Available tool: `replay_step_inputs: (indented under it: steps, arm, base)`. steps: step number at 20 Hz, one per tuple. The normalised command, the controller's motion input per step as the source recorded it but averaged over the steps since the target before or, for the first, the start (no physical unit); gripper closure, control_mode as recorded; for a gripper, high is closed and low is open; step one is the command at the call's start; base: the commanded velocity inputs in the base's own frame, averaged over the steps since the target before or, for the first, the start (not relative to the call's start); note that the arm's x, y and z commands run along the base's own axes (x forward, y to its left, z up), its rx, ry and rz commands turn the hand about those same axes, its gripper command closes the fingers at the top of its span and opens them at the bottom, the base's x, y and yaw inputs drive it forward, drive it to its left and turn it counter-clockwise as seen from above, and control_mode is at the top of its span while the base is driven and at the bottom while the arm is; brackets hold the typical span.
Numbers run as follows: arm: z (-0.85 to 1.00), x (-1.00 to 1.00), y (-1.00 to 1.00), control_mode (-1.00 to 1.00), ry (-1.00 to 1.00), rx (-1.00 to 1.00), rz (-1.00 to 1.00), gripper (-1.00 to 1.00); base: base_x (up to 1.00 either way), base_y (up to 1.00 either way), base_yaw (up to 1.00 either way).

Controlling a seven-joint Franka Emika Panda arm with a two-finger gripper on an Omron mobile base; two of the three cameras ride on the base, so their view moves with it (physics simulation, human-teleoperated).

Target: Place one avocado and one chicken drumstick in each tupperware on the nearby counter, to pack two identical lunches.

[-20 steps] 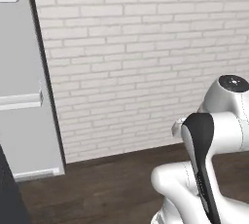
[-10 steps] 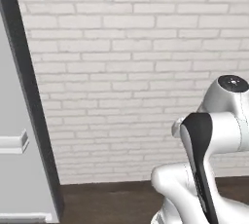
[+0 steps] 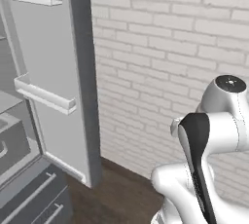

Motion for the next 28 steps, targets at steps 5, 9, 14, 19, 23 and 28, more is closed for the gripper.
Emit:
replay_step_inputs:
  steps: [5,9,14,19,23,28]
  arm:
    - [0.00,0.00,0.00,1.00,0.00,0.00,0.00,-1.00]
    - [0.00,0.00,0.00,1.00,0.00,0.00,0.00,-1.00]
    - [0.00,0.00,0.00,1.00,0.00,0.00,0.00,-1.00]
    - [0.00,0.00,0.00,1.00,0.00,0.00,0.00,-1.00]
    - [0.00,0.00,0.00,1.00,0.00,0.00,0.00,-1.00]
    - [0.00,0.00,0.00,1.00,0.00,0.00,0.00,-1.00]
  base:
    - [-0.55,-0.45,0.95]
    - [-0.35,0.00,0.99]
    - [-0.10,0.55,0.81]
    - [0.29,0.81,0.14]
    - [0.75,0.78,-0.15]
    - [0.92,-0.28,-0.07]
